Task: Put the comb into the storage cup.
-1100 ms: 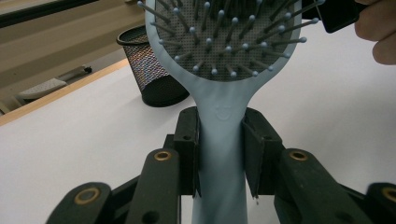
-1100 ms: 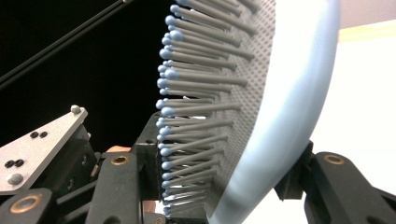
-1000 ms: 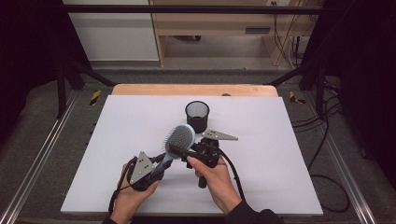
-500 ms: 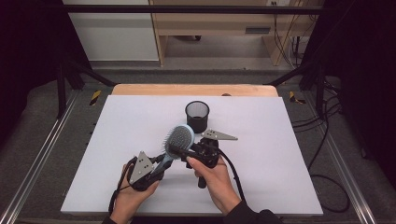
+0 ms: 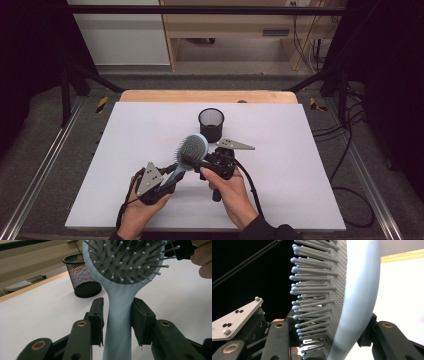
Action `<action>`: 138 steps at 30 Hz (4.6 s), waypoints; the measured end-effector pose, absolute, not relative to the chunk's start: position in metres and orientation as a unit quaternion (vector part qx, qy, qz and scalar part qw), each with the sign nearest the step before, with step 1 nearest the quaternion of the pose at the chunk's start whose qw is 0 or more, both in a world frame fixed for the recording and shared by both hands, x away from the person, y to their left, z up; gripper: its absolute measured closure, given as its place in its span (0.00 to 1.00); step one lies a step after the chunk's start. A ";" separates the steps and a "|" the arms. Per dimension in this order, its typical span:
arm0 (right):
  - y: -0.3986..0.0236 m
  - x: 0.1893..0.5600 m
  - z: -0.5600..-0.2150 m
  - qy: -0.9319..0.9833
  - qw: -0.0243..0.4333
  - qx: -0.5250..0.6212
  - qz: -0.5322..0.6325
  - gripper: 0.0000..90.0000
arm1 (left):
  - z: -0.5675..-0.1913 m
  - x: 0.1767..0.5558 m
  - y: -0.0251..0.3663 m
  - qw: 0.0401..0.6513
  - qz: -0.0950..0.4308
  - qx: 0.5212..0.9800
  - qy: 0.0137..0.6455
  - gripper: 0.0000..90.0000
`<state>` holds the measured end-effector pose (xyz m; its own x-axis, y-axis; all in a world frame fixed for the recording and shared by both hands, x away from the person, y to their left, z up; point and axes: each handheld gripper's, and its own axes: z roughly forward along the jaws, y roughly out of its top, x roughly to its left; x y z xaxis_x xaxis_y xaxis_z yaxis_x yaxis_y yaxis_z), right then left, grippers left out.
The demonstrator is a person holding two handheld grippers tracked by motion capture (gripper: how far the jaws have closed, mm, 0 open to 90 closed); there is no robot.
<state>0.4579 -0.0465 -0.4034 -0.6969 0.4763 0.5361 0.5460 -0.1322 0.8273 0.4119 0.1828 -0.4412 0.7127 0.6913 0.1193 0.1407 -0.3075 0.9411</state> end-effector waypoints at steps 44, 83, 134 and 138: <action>-0.105 0.502 -0.352 -0.644 -0.062 -0.426 -0.632 0.57 | -0.444 0.422 0.203 0.535 0.268 0.715 0.361 0.11; -0.111 0.535 -0.326 -0.617 -0.086 -0.438 -0.648 0.57 | -0.444 0.423 0.208 0.541 0.276 0.707 0.361 0.10; -0.121 0.560 -0.311 -0.580 -0.124 -0.465 -0.657 0.57 | -0.442 0.424 0.214 0.555 0.289 0.687 0.369 0.03; -0.122 0.561 -0.310 -0.576 -0.123 -0.470 -0.657 0.57 | -0.442 0.424 0.214 0.556 0.289 0.687 0.368 0.03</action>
